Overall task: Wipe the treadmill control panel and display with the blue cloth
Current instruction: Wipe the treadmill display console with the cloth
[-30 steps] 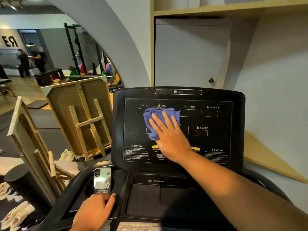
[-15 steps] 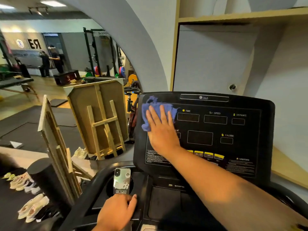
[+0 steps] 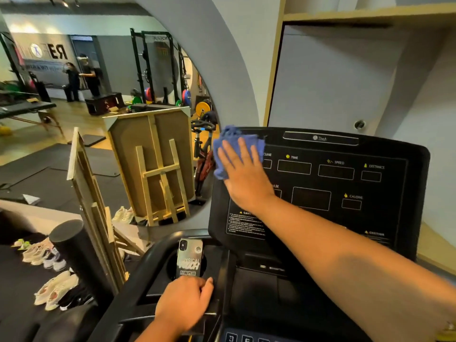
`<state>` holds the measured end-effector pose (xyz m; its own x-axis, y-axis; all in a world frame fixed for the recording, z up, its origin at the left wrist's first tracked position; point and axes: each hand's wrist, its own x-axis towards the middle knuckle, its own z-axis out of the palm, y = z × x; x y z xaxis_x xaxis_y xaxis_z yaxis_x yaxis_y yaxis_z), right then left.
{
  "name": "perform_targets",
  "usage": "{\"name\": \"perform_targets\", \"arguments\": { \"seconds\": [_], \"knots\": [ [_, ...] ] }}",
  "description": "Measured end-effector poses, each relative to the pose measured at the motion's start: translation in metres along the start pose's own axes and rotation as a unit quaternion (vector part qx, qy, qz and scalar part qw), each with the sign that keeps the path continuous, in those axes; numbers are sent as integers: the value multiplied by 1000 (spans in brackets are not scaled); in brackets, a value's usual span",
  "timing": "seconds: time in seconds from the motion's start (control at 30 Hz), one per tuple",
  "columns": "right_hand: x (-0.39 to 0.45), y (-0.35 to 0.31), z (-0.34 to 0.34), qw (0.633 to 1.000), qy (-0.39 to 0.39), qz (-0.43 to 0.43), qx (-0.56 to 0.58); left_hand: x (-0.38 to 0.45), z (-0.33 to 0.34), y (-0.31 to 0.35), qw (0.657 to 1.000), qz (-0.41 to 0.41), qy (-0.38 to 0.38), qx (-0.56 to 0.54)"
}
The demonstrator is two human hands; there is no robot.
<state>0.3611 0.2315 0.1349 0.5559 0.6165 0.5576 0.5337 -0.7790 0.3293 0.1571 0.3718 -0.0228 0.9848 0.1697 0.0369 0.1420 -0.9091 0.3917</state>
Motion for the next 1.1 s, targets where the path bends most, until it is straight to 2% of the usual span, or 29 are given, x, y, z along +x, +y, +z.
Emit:
{"name": "perform_targets", "arguments": {
  "seconds": [0.1,0.2,0.3,0.47,0.6,0.73,0.87,0.97,1.1],
  "knots": [
    [-62,-12,17,993,-31,-110,14,-1,0,0,1000,5,-8,6],
    [-131,4,23,976,-97,-187,44,-2,-1,1,1000,14,-9,8],
    [-187,60,11,965,-156,-203,48,-3,-3,2,1000,15,-19,13],
    [-252,136,-11,955,-233,-179,28,-3,-5,4,999,17,-26,7],
    [-229,117,-11,949,-226,-220,29,-4,-4,5,1000,15,-23,14],
    [-168,55,4,943,-184,-267,78,-3,-4,7,999,11,-22,33],
    [-131,4,20,940,-164,-277,113,-2,-1,7,999,-4,-16,37],
    [-140,10,21,942,-161,-271,119,-4,-1,9,999,-13,-17,34],
    [-193,69,8,951,-188,-204,135,-6,-5,13,1000,-14,-13,18]
  ]
}}
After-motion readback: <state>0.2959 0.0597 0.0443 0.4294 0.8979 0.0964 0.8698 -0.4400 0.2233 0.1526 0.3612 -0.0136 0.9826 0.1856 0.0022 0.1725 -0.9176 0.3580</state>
